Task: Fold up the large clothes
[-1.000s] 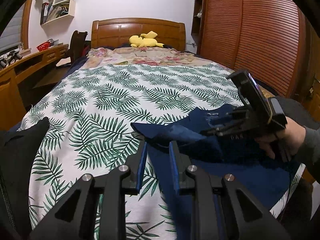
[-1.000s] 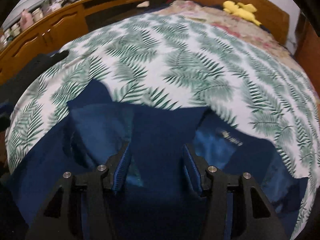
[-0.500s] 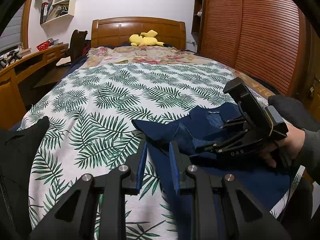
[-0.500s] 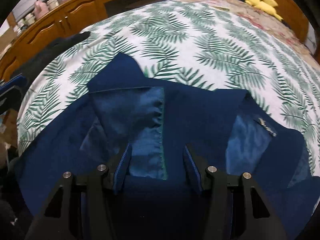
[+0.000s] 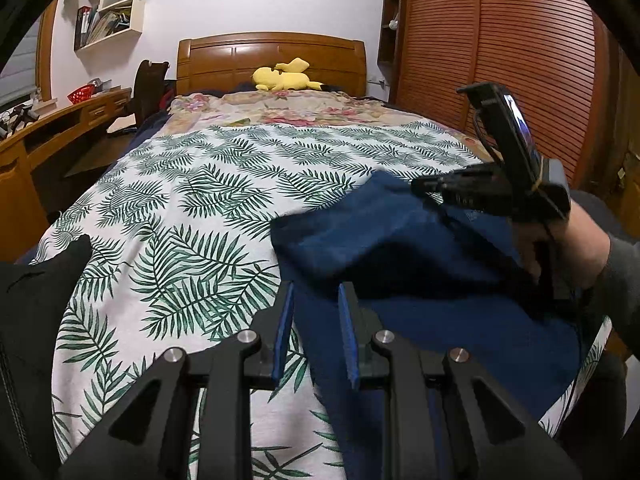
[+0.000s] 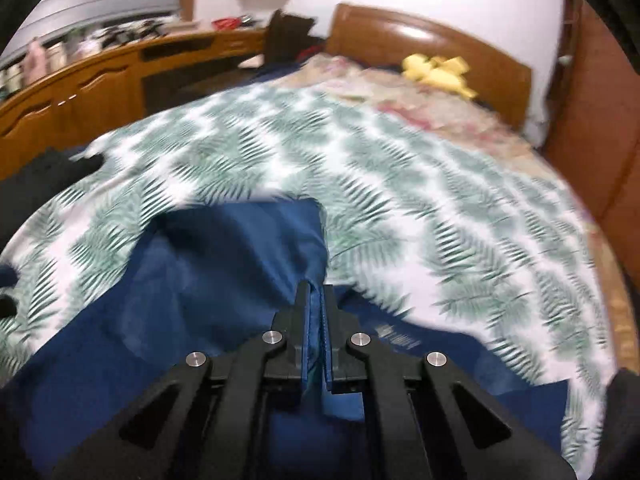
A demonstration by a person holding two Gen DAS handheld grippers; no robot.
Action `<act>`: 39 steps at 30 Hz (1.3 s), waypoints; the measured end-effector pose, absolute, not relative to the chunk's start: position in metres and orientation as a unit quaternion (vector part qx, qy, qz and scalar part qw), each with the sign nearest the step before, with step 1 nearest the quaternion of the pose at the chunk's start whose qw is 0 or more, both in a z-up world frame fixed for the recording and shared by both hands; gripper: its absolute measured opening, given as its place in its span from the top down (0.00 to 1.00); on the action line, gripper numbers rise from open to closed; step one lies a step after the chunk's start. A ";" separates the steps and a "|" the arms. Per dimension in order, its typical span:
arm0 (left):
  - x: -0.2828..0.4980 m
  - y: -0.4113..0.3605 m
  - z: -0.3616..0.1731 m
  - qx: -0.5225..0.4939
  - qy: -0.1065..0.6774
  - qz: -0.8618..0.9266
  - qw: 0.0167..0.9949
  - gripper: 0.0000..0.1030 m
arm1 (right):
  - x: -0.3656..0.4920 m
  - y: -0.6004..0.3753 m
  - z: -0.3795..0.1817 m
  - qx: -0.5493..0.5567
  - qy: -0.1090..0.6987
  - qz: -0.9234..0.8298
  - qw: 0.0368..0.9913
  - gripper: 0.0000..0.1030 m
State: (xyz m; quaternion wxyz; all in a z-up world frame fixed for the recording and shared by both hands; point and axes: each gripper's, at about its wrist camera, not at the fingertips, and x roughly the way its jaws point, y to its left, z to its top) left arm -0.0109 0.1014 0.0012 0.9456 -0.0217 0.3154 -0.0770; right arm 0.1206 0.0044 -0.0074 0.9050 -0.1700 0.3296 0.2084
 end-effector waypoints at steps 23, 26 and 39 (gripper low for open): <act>-0.011 0.084 0.001 -0.014 0.315 -0.095 0.944 0.80 | 0.082 -0.027 -0.026 -0.165 0.423 0.264 0.851 0.53; -0.010 0.081 0.001 -0.014 0.316 -0.098 0.944 0.80 | 0.084 -0.032 -0.038 -0.159 0.450 0.261 0.839 0.53; -0.010 0.074 0.003 -0.014 0.308 -0.105 0.945 0.80 | 0.094 -0.046 -0.031 -0.138 0.426 0.262 0.855 0.97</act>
